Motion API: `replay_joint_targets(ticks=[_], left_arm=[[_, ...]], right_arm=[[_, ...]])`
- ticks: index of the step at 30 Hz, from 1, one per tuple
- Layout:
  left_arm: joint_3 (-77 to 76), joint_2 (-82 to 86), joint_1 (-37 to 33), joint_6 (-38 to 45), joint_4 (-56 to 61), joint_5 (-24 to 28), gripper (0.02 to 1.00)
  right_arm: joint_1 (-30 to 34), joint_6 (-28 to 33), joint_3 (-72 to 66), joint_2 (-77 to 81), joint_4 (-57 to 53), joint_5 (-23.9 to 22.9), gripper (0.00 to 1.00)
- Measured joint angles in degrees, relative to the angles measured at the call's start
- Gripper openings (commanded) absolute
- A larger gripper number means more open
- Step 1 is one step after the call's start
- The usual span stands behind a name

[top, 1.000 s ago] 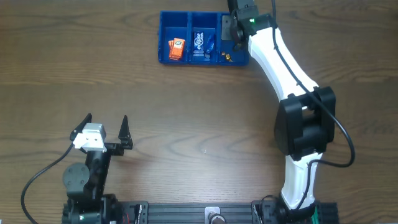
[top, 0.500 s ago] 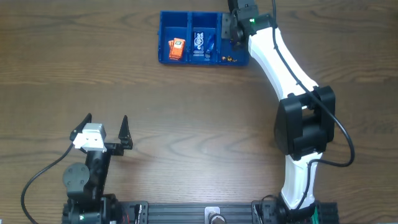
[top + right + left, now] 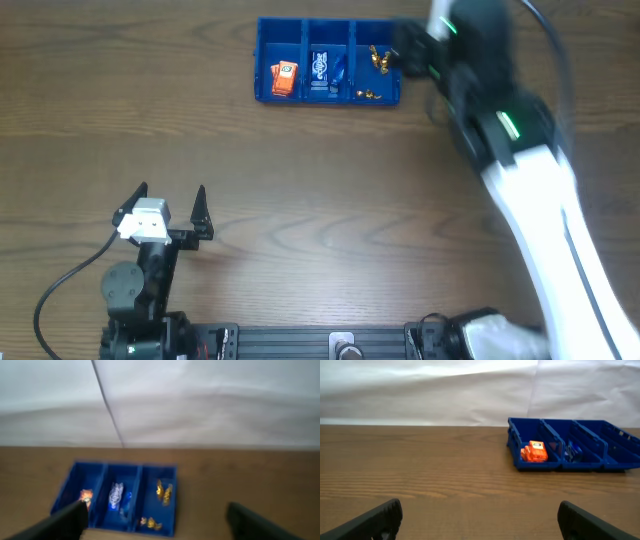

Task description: Sort Candies Into Trays

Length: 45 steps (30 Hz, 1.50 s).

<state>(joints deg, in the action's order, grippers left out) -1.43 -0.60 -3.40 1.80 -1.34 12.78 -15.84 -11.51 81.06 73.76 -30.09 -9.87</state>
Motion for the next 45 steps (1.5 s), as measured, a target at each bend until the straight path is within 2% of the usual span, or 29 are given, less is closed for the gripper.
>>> replay_joint_targets(ticks=[5, 6, 10, 13, 18, 28, 36, 45], left_arm=[[0.0, 0.02, 0.02, 0.04, -0.02, -0.02, 0.998], [0.0, 0.02, 0.02, 0.07, -0.02, 0.0, 0.998], [-0.02, -0.02, 0.02, 0.13, -0.04, -0.02, 0.998], [-0.02, -0.02, 0.0, 0.15, -0.04, 0.0, 0.998], [-0.02, 0.0, 0.02, 0.15, -0.04, 0.0, 0.998], [-0.02, 0.0, 0.0, 0.17, -0.04, 0.0, 0.998], [-0.02, 0.0, 0.02, 0.15, -0.04, 0.0, 0.998], [-0.02, 0.0, 0.02, 0.15, -0.04, 0.0, 0.998]], right_arm=[[5.29, 0.28, -22.71, -21.09, 5.29, 0.02, 1.0], [6.23, 0.28, -30.47, -26.64, 5.92, 0.48, 1.0], [8.76, 0.33, -45.48, -40.52, 8.9, 3.02, 0.998], [11.78, 0.35, -54.62, -52.7, 13.66, 5.14, 0.998], [12.59, 0.44, -64.65, -63.47, 19.5, 6.93, 1.0], [12.59, 0.46, -78.84, -69.53, 32.94, 7.34, 1.0], [12.61, 4.61, -80.56, -73.11, 30.03, 7.3, 1.0], [12.61, 6.12, -80.56, -73.09, 26.01, 7.32, 0.998]])
